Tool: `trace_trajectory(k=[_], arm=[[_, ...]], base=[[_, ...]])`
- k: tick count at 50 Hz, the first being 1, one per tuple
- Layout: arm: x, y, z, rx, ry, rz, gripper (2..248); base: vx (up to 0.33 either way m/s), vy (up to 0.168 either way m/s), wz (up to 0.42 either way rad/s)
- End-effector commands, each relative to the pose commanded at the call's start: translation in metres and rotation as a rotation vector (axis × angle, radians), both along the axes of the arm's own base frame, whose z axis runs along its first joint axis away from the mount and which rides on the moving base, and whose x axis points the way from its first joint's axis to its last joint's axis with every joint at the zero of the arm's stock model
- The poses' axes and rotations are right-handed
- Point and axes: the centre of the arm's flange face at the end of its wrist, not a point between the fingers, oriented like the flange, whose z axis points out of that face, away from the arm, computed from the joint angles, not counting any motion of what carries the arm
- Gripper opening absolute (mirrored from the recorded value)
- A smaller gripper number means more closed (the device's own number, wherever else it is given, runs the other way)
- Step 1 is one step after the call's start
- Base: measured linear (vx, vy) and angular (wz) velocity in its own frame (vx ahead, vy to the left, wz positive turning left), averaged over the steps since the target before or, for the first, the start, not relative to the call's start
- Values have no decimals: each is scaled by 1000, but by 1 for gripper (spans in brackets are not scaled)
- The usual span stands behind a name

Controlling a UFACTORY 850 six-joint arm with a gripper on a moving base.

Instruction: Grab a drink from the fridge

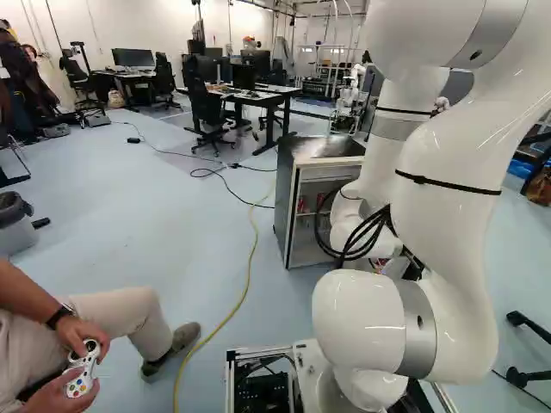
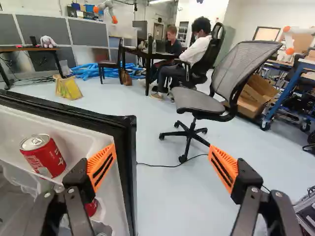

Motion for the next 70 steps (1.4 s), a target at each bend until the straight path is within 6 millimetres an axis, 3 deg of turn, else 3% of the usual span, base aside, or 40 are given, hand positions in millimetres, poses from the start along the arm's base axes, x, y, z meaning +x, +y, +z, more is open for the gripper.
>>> trace_trajectory(k=[43,70], arm=[[20,-1,-1,-5,-16,21,247],[42,-22,-3,-16,-43,-21,247]], base=[[0,0,0],[0,0,0]])
